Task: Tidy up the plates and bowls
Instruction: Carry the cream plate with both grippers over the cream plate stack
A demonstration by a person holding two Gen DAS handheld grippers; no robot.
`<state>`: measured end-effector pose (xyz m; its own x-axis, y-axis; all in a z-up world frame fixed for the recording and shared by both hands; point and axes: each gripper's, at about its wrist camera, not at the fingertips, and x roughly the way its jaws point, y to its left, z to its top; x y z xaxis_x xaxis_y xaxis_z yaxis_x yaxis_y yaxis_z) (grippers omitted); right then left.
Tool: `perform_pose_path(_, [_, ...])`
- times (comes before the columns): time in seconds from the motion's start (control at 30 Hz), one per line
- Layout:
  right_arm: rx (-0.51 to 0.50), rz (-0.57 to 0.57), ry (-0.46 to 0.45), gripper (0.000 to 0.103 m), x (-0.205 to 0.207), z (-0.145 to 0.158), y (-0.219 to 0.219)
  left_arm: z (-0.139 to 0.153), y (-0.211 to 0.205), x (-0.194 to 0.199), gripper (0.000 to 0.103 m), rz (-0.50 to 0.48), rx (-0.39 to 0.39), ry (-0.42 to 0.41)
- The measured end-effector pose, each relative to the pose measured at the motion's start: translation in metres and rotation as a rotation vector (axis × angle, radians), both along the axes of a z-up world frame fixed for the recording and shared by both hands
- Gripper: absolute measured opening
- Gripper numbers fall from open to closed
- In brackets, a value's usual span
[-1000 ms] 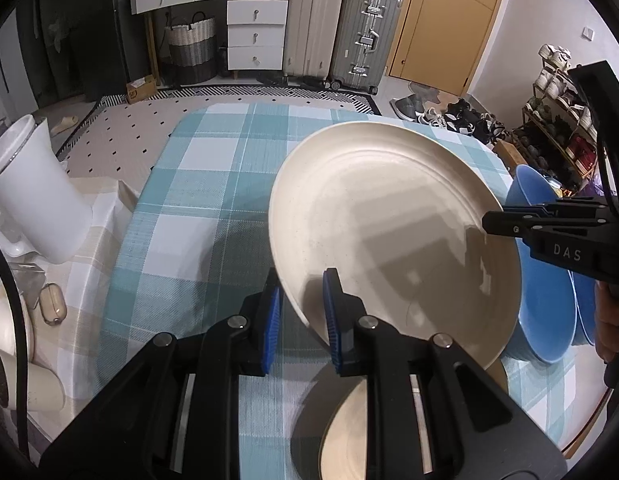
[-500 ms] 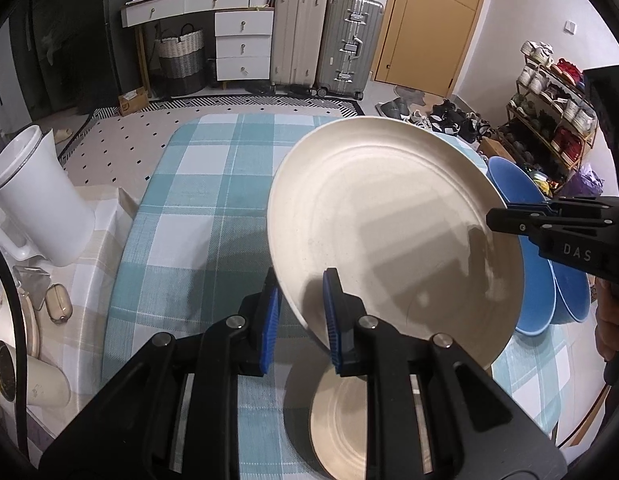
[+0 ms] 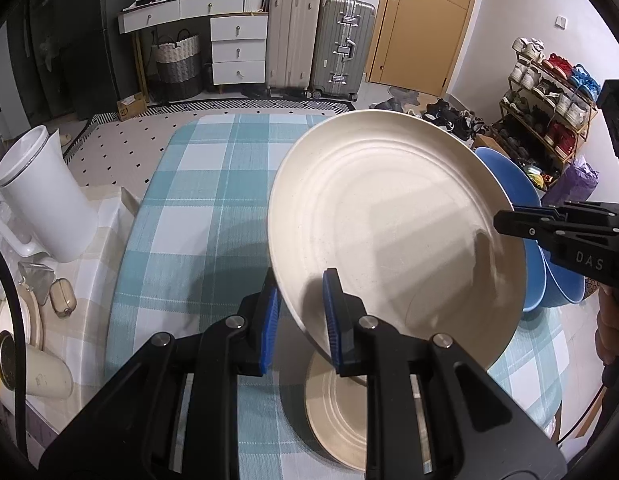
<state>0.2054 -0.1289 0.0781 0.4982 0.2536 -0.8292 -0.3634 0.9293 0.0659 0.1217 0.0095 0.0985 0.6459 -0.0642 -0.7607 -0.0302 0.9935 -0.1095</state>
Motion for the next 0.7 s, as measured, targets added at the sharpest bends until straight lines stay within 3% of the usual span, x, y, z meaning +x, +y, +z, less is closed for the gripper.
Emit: perform_pose_path(0.7, [0.072,-0.017,-0.013,0.016,-0.042,-0.010,-0.011,-0.009,-0.007,-0.037,0.017,-0.039,0.010,-0.001])
